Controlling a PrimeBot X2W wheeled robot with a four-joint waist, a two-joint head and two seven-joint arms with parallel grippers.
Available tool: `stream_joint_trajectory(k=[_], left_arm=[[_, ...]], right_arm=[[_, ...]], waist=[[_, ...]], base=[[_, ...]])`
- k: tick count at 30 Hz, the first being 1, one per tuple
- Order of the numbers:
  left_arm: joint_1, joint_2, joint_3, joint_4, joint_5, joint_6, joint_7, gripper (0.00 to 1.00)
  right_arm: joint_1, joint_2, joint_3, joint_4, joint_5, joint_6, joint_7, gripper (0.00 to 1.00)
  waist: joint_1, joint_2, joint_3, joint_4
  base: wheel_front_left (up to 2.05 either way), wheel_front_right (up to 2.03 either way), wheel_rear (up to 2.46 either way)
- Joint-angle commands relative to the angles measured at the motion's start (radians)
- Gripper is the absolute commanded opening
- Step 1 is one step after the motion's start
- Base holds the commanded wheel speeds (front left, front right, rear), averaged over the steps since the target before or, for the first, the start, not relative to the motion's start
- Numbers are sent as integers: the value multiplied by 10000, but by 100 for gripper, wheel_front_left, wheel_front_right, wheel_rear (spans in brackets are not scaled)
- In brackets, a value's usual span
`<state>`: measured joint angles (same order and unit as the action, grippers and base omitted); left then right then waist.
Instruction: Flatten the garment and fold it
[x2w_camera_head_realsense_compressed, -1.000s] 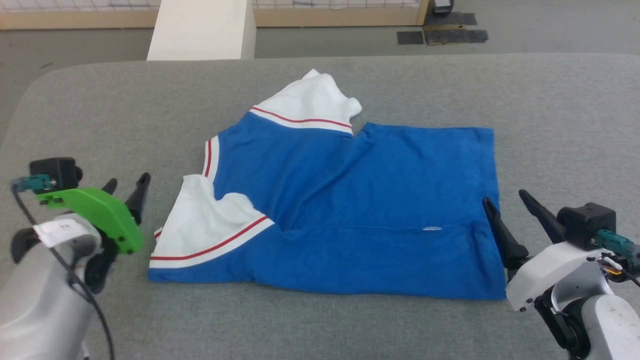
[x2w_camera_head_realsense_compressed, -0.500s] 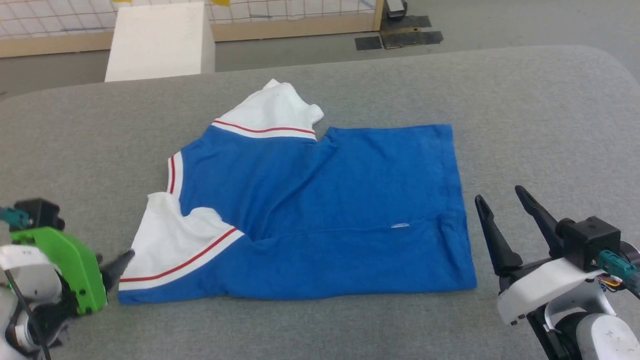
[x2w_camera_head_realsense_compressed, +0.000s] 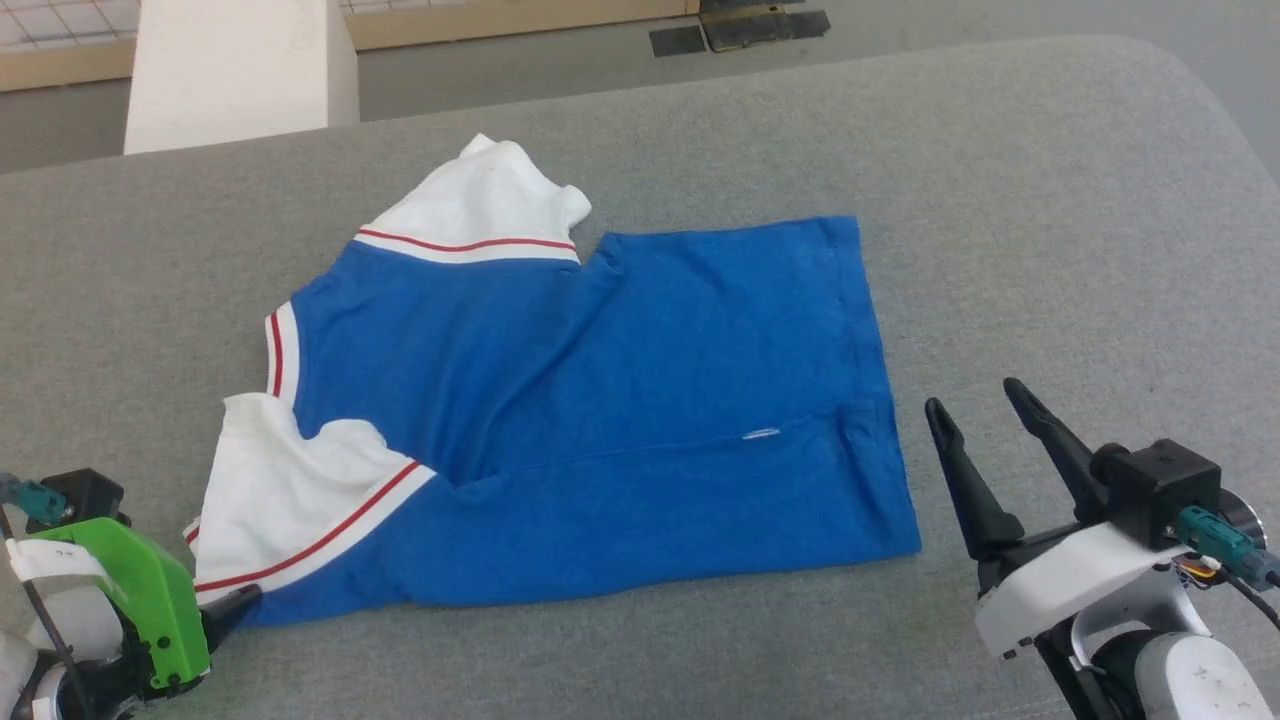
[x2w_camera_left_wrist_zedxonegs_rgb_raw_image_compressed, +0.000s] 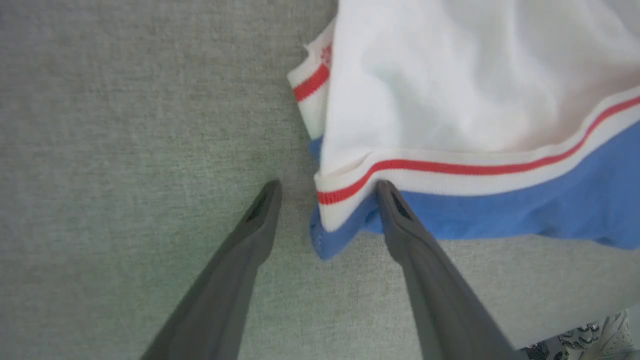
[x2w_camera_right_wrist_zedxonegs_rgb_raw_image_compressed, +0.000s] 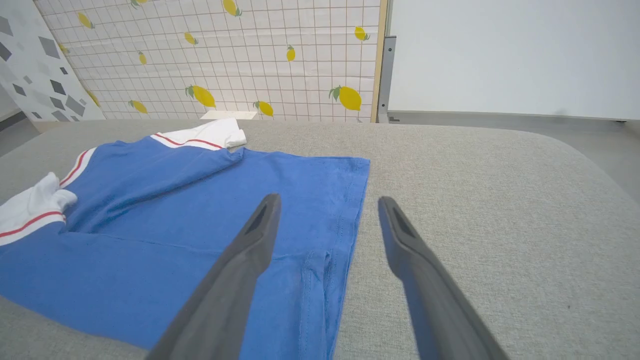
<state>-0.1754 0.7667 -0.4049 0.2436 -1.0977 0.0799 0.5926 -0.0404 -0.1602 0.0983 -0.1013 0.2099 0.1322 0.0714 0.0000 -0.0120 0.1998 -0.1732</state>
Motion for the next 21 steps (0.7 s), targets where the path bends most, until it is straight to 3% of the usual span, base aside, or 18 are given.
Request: stream_joint_trajectory(k=[1,3,7,12,21], left_arm=[[114,-425,-304,182,-4,-96,96,49],[120,-546,-488,237,-15,-187,260,0],[119,-727,-727,352,16,-339,371,0],[10,-983,-663,391,246,-358,-302,0],[-240,-1142,-365,-624,697,-188,-1489,0]], right_arm=[[-45,-51,-43,32,71,-15,15,100],[-17,-93,-96,40,114,-15,64,100],[98,-221,-298,62,159,-15,312,100],[319,-370,-536,122,560,-15,1018,100],[-15,-1132,-699,1039,2161,-15,4087,100]], waist=[[0,120,127,-108],[0,120,138,-119],[0,120,47,-24],[0,120,-92,218],[0,120,30,899]], base=[[0,0,0],[0,0,0],[0,0,0],[0,0,0],[0,0,0]])
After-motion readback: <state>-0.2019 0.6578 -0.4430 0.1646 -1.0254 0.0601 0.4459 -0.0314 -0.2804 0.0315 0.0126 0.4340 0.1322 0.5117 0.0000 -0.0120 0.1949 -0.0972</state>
